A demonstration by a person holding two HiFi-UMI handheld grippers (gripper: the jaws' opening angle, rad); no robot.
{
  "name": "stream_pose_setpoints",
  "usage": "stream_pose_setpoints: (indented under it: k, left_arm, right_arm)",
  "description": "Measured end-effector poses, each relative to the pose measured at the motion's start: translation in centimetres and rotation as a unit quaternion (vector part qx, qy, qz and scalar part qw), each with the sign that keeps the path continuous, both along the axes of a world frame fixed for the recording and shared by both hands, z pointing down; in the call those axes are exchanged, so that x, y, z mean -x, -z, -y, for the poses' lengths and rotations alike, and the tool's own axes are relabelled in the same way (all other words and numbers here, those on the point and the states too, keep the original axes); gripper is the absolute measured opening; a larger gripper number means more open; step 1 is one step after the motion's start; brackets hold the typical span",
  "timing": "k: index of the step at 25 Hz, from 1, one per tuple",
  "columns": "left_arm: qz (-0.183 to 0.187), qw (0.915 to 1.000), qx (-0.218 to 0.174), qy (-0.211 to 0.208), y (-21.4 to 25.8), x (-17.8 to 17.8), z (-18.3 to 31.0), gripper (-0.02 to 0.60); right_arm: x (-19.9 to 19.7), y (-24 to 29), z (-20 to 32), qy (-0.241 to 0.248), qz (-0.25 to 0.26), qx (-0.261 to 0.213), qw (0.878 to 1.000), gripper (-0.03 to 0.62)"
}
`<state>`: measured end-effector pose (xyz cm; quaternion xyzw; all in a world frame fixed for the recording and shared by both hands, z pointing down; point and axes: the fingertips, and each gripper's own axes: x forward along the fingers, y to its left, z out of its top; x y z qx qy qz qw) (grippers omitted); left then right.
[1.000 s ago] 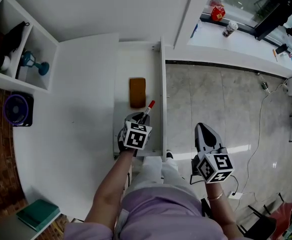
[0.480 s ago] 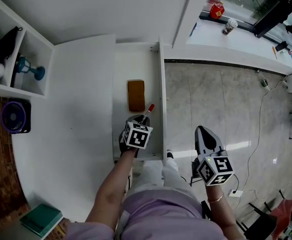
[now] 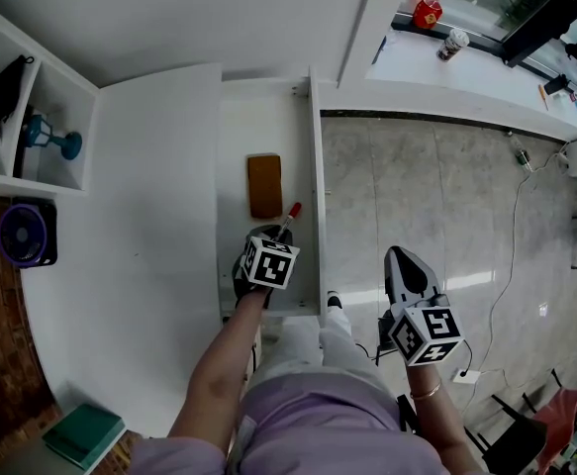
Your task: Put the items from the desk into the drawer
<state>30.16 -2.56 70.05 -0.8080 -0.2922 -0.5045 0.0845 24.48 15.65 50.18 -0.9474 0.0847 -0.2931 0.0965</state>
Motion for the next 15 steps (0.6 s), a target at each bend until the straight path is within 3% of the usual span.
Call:
stream_pose_setpoints:
  k: [15]
  left_arm:
    - [0.023, 0.9995, -0.020, -0.004, -1.8, 0.2, 0.0, 0.069]
  right_arm:
    - [-0.2, -0.3, -0.4, -0.005, 0.004, -0.001, 1.000, 0.003]
